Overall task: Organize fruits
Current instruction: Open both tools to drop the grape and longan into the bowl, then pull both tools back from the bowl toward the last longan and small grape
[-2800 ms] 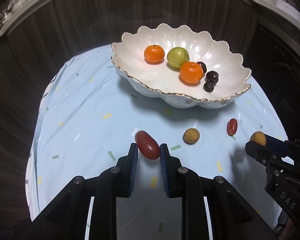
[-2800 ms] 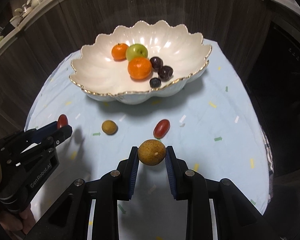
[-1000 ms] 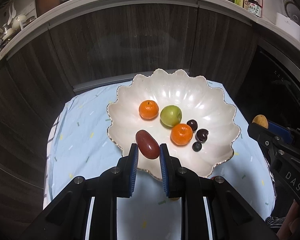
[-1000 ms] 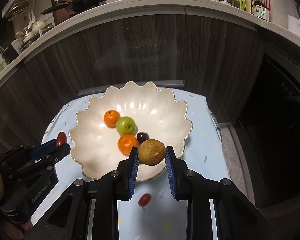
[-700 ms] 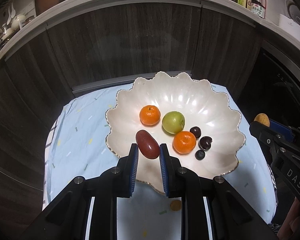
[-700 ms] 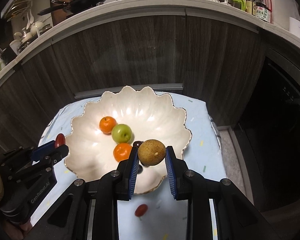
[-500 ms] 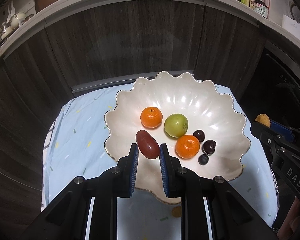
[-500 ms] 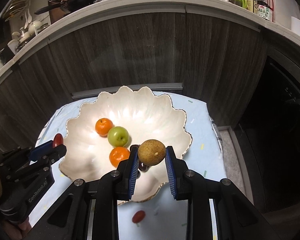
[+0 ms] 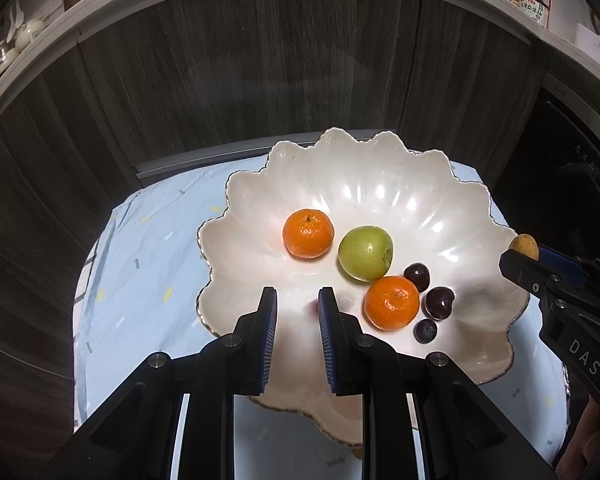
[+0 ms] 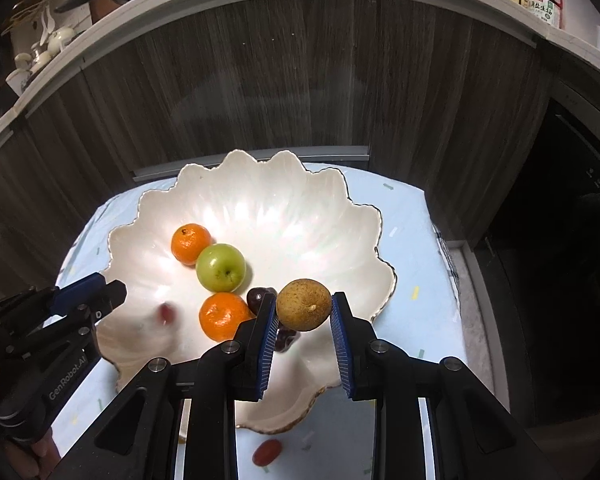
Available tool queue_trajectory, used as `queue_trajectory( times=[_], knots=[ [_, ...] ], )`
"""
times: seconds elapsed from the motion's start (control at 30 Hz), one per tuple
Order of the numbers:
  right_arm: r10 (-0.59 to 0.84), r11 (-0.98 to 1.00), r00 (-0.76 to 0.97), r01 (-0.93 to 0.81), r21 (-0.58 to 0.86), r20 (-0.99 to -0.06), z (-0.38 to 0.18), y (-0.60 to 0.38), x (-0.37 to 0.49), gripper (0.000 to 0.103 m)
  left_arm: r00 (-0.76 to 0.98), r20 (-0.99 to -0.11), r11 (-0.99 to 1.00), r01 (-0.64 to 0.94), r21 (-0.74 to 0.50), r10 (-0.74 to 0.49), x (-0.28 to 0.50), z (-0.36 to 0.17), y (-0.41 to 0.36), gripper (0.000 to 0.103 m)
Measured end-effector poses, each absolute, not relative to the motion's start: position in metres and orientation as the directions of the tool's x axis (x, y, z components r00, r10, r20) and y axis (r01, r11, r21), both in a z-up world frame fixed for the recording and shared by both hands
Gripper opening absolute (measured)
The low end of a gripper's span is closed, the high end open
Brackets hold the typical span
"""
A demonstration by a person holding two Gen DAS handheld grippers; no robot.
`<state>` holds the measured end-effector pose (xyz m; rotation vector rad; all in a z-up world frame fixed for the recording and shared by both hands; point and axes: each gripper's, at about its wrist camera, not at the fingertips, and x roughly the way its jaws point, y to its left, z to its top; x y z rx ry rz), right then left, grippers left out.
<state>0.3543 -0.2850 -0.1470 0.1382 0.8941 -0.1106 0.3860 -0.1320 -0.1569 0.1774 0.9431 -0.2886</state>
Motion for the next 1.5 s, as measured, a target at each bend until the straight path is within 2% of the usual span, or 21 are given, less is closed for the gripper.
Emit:
queue_trajectory(
  times=[0.27,0.33,0.4,0.5,0.57,0.63,0.77,0.9,1.0,1.5],
  knots=[
    [-0.027,0.986,0.605,0.148,0.079,-0.796,-0.155,-0.287,0.366,0.028,0.538,-0.826,0.948,0.318,0.016,-0.166,0.393,-0.165,-0.134,0.023],
    [-0.026,0.986,0.605,0.148,0.079,-0.796,-0.156,-0.287,0.366,0.028,0.539,-0.826,0.949,0.314,0.015,-0.166,0.393,-0.166,-0.133,0.027],
    [-0.029,0.986,0.608,0.147,0.077,-0.793,-0.156,-0.286,0.366,0.029,0.546,-0.822,0.951,0.310,0.018,-0.162,0.392,-0.165,-0.132,0.042],
    [-0.032,0.986,0.609,0.148,0.074,-0.792,-0.156,-0.285,0.365,0.030,0.557,-0.816,0.953,0.301,0.028,-0.152,0.390,-0.164,-0.131,0.049],
    [-0.035,0.986,0.609,0.150,0.072,-0.792,-0.156,-0.285,0.365,0.036,0.559,-0.816,0.954,0.299,0.031,-0.149,0.389,-0.162,-0.130,0.051],
    [-0.045,0.985,0.614,0.157,0.066,-0.788,-0.154,-0.284,0.363,0.047,0.563,-0.814,0.955,0.296,0.035,-0.144,0.388,-0.161,-0.129,0.054],
    [-0.059,0.986,0.624,0.161,0.054,-0.779,-0.149,-0.283,0.360,0.049,0.570,-0.810,0.955,0.294,0.042,-0.140,0.385,-0.158,-0.128,0.057],
    [-0.065,0.985,0.630,0.164,0.051,-0.774,-0.144,-0.282,0.356,0.056,0.578,-0.804,0.956,0.289,0.042,-0.140,0.379,-0.152,-0.126,0.062],
    [-0.071,0.985,0.640,0.168,0.049,-0.765,-0.138,-0.281,0.351,0.064,0.586,-0.798,0.957,0.287,0.042,-0.140,0.374,-0.146,-0.123,0.063],
    [-0.081,0.984,0.666,0.173,0.047,-0.741,-0.118,-0.275,0.318,0.064,0.617,-0.773,0.957,0.287,0.049,-0.145,0.341,-0.121,-0.115,0.066]
  ],
)
